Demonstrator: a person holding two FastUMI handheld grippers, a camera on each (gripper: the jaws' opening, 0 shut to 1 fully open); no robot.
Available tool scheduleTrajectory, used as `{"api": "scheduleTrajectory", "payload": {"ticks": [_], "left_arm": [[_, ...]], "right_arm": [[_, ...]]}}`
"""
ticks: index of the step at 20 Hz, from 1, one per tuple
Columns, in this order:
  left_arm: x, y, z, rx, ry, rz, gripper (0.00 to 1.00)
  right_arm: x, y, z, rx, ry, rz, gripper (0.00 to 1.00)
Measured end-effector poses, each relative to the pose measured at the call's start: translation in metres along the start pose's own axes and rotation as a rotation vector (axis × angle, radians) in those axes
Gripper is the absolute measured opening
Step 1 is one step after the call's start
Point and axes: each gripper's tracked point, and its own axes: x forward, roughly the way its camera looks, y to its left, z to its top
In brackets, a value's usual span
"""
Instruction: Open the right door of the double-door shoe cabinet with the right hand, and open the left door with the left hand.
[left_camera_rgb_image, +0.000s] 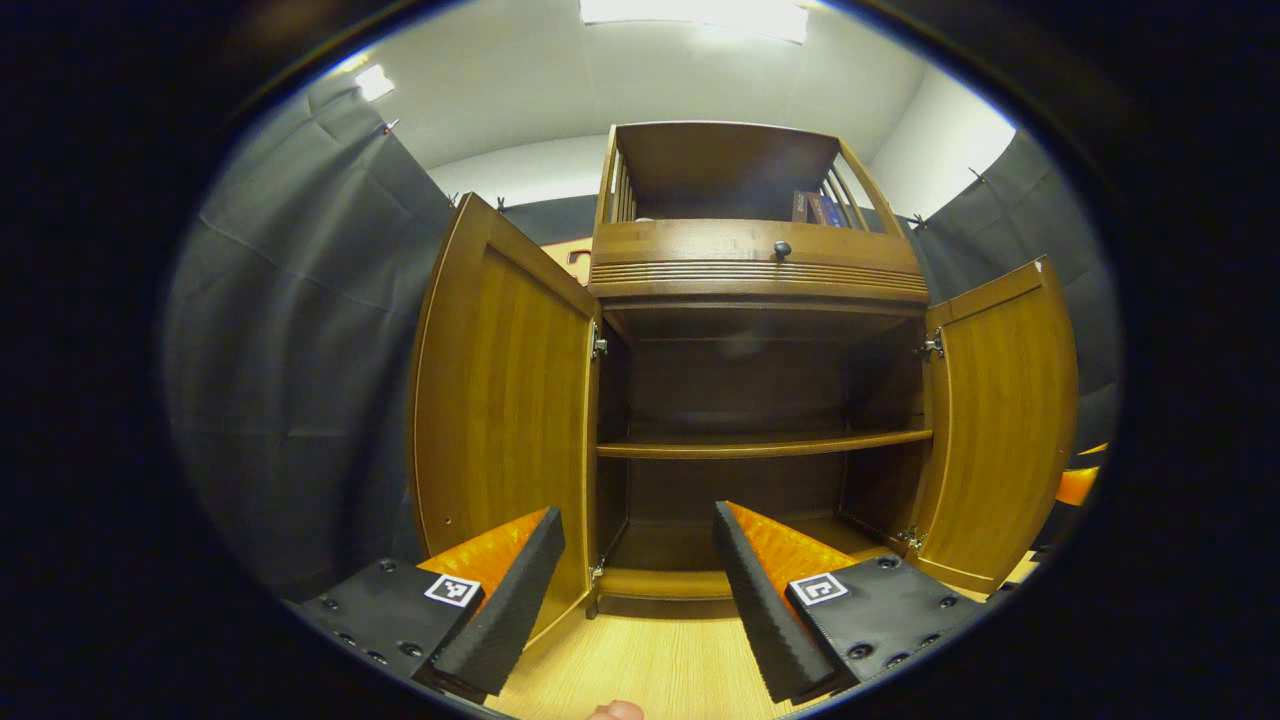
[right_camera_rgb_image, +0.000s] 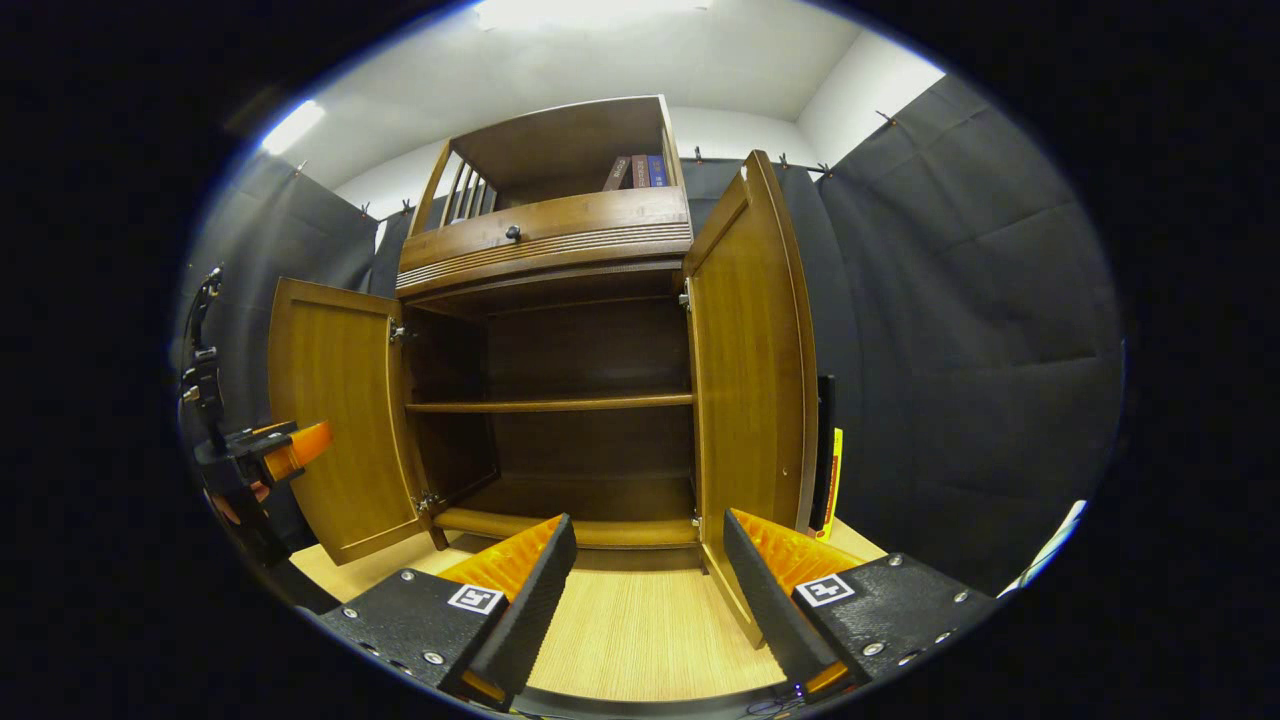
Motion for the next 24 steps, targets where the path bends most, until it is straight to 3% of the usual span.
{"api": "scheduleTrajectory", "payload": {"ticks": [24], "left_arm": [[-0.0006,-0.0065,0.0074,0.006,-0.015,-0.03,0.93]], "right_arm": [[-0.0092,-0.0035,-0.0019,0.005,-0.004,-0.008,0.91]]}}
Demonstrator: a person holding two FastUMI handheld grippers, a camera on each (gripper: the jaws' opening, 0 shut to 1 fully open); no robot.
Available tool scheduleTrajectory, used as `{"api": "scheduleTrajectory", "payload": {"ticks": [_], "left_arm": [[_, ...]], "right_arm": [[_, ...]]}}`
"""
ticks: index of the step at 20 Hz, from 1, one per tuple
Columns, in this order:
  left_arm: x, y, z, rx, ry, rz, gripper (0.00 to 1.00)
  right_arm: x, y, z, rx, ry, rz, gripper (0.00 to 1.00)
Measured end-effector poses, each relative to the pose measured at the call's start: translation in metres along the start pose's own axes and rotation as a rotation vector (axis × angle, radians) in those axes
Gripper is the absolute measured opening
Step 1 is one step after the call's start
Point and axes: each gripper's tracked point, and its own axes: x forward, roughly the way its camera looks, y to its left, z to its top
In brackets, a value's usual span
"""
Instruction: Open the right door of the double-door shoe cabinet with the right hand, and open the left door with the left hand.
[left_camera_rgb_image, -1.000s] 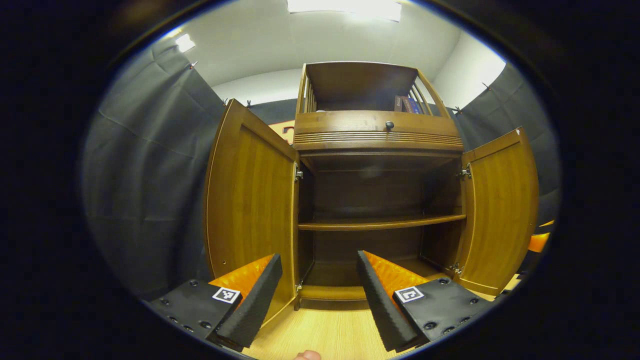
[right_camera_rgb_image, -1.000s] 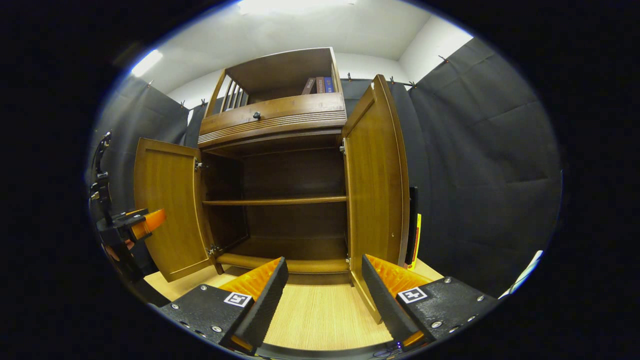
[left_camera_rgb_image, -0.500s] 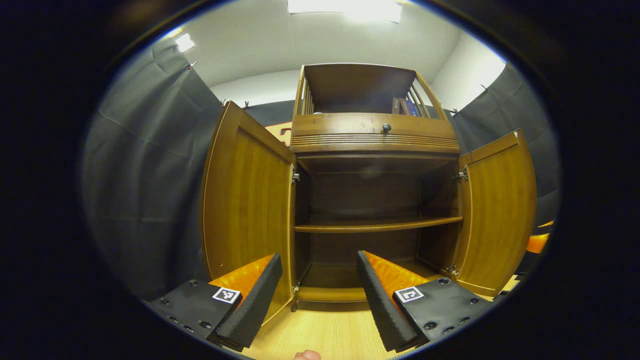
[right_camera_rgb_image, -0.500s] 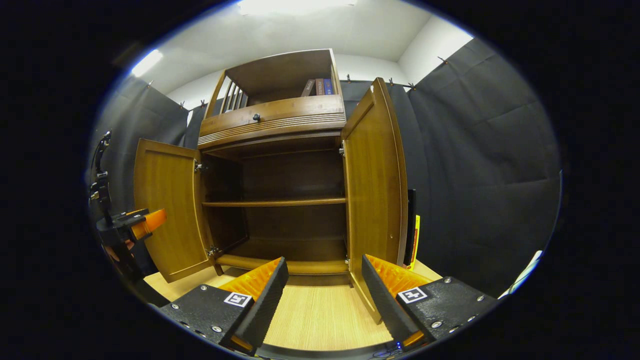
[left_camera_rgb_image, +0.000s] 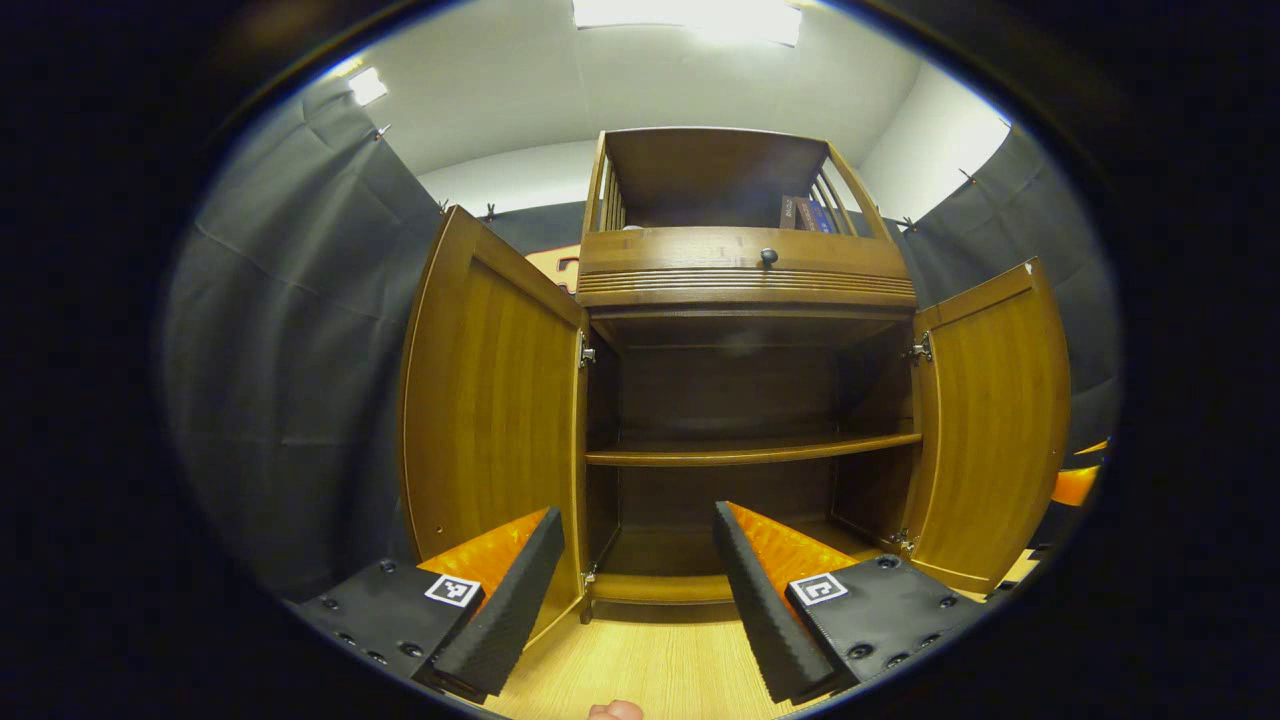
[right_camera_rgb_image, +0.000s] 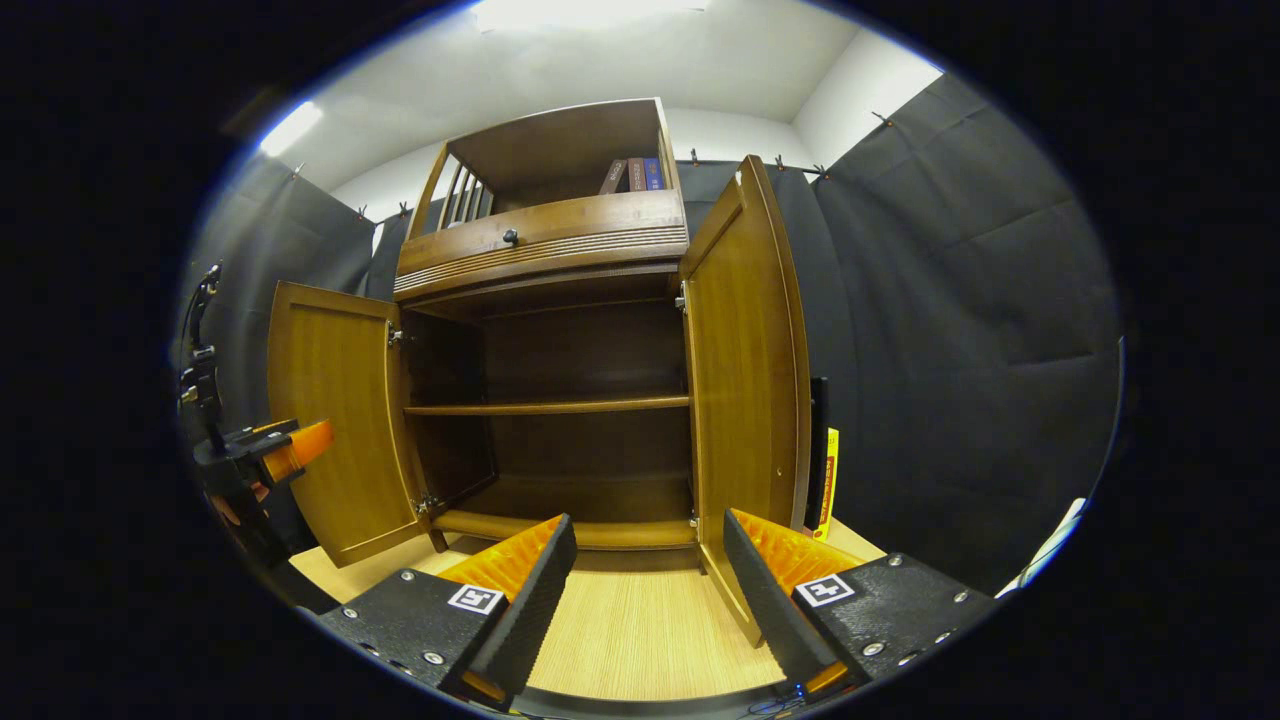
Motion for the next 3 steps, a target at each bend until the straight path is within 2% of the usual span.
{"api": "scheduleTrajectory", "payload": {"ticks": [3], "left_arm": [[0.0002,-0.0001,-0.0004,0.002,-0.001,0.0,0.93]], "right_arm": [[0.0007,-0.0004,0.0003,-0.002,0.002,0.0,0.91]]}}
